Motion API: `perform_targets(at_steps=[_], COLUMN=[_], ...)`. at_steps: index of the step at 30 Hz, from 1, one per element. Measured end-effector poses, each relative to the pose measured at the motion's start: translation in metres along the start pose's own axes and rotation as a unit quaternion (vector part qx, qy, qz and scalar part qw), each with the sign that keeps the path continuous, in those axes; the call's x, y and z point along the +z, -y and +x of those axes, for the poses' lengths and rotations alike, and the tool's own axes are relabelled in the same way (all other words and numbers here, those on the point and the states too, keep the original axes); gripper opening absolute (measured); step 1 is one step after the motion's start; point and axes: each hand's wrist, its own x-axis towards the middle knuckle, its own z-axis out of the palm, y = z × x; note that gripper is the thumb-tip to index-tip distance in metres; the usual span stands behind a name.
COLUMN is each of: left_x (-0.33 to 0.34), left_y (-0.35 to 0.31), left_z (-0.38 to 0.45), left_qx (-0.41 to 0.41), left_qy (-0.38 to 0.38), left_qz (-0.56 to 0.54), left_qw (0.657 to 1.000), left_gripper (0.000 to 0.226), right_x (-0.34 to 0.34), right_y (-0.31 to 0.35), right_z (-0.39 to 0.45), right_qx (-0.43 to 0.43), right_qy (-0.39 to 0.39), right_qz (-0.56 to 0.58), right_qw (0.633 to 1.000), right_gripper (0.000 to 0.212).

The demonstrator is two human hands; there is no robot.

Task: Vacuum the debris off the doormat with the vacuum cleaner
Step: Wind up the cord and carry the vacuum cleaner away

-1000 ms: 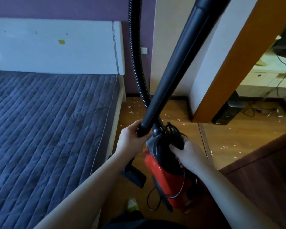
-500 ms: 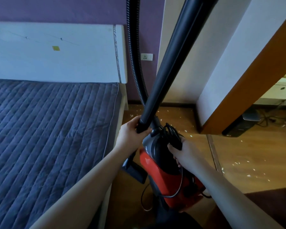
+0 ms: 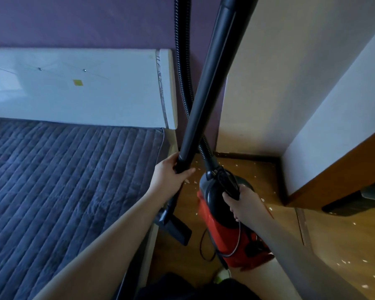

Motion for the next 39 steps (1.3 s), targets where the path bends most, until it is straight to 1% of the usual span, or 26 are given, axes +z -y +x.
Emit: perform_targets(at_steps=[6, 11, 14, 18, 22, 24, 27, 31, 35, 39], left_x=[-0.013, -0.022, -0.029, -0.028, -0.015, -0.005, 0.014, 0.038, 0.062, 0.087], left_y=[0.018, 0.034, 0.026, 0.010, -0.003, -0.005, -0.006, -0.003, 0.005, 0.021], left_z=[0.085, 0.163, 0.208, 0.255, 0.292, 0.310, 0.336, 0.369, 0.406, 0.441], left_qx=[-0.014, 0.001, 0.015, 0.020, 0.031, 0.025, 0.013, -0.023, -0.059, -0.073], left_qy=[-0.012, -0.002, 0.007, 0.019, 0.007, -0.007, -0.040, -0.080, -0.081, -0.072], left_qz=[0.004, -0.002, 0.001, -0.006, 0.011, 0.019, 0.036, 0.047, 0.067, 0.064], left_qw=[1.000, 1.000, 1.000, 1.000, 0.999, 0.999, 0.998, 0.995, 0.993, 0.993], left_gripper=[0.049, 0.047, 0.040, 0.036, 0.029, 0.027, 0.027, 0.027, 0.035, 0.037], right_x=[-0.016, -0.007, -0.008, -0.012, -0.021, -0.026, -0.033, -0.047, -0.058, -0.056], right_y=[0.024, 0.044, 0.060, 0.075, 0.083, 0.081, 0.070, 0.051, 0.027, 0.002], right_z=[0.075, 0.128, 0.151, 0.177, 0.212, 0.232, 0.264, 0.303, 0.339, 0.376], right_qx=[0.025, 0.036, 0.046, 0.037, 0.036, 0.040, 0.049, 0.058, 0.084, 0.097], right_qy=[-0.013, -0.026, -0.032, -0.036, -0.036, -0.030, -0.014, 0.036, 0.079, 0.083], right_qz=[0.009, 0.013, 0.028, 0.006, -0.008, -0.003, 0.003, 0.013, 0.018, 0.017], right_qw=[1.000, 0.999, 0.998, 0.999, 0.999, 0.999, 0.999, 0.998, 0.993, 0.992], right_gripper=[0.007, 0.012, 0.012, 0.010, 0.010, 0.012, 0.020, 0.023, 0.024, 0.022])
